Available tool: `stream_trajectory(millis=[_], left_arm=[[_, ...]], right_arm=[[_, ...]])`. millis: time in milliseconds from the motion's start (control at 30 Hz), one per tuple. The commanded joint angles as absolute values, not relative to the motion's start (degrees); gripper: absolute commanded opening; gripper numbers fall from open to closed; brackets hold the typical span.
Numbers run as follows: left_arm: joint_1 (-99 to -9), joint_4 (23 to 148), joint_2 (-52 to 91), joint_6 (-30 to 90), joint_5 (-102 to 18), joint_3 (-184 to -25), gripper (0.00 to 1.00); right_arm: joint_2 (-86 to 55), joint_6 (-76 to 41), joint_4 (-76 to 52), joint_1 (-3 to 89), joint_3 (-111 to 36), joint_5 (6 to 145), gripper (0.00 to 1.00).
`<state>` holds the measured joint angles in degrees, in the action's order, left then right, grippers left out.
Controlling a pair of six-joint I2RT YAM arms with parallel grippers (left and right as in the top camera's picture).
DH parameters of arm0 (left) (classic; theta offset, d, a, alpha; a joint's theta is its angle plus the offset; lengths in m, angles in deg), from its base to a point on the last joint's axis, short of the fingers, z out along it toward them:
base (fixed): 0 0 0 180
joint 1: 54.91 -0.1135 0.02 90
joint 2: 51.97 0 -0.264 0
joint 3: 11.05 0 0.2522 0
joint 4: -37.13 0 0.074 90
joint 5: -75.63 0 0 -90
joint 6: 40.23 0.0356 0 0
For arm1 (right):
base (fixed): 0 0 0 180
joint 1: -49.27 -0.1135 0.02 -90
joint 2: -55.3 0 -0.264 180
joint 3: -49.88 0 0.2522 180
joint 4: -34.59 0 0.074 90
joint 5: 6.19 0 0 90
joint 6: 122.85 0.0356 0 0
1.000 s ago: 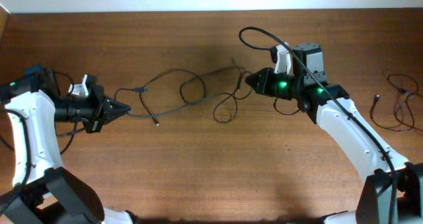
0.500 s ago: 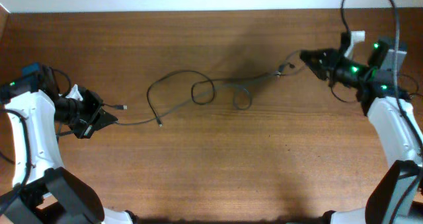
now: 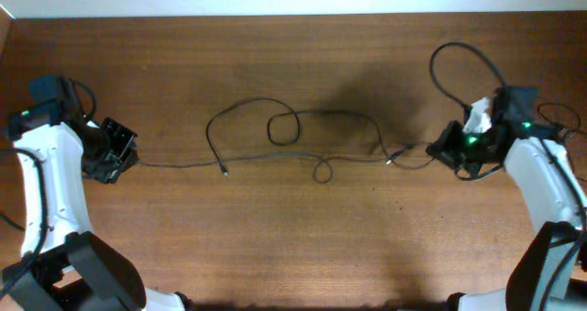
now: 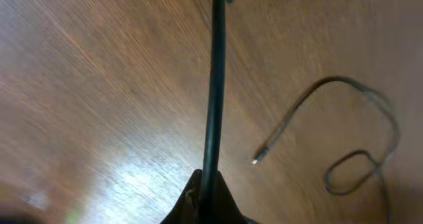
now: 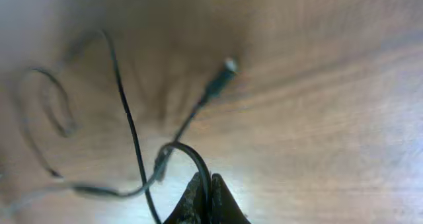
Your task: Untangle cables
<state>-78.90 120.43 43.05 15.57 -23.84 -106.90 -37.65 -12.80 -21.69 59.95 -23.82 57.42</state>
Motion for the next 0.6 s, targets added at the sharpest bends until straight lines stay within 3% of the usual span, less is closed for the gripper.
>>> stream_trajectory(millis=[0, 133, 200, 233, 367, 567], left_arm=[[-73.87, 120.30, 43.09, 14.61, -15.54, -107.38, 0.00], [-65.57, 119.66, 47.01, 14.61, -14.71, -107.38, 0.00], [-63.21, 119.51, 48.67, 14.61, -14.53, -107.38, 0.00], [-61.68, 119.73, 49.65, 14.63, -14.55, -107.38, 0.00], [-57.48, 120.36, 50.46, 14.63, -14.55, -107.36, 0.00], [-51.47, 119.01, 50.46, 14.61, -14.53, -107.36, 0.00]], right_arm=[[-37.12, -14.02, -21.60, 55.38, -19.91, 64.26, 0.05], [-37.12, -14.02, -20.86, 49.98, -18.20, 73.16, 0.27], [-37.12, -14.02, -19.57, 49.66, -18.20, 73.11, 0.54], [-37.12, -14.02, -18.30, 49.66, -18.20, 72.46, 0.60], [-37.12, -15.05, -18.11, 49.59, -18.88, 55.28, 0.61], [-40.25, -9.26, -14.68, 46.46, -18.40, 57.46, 0.51]])
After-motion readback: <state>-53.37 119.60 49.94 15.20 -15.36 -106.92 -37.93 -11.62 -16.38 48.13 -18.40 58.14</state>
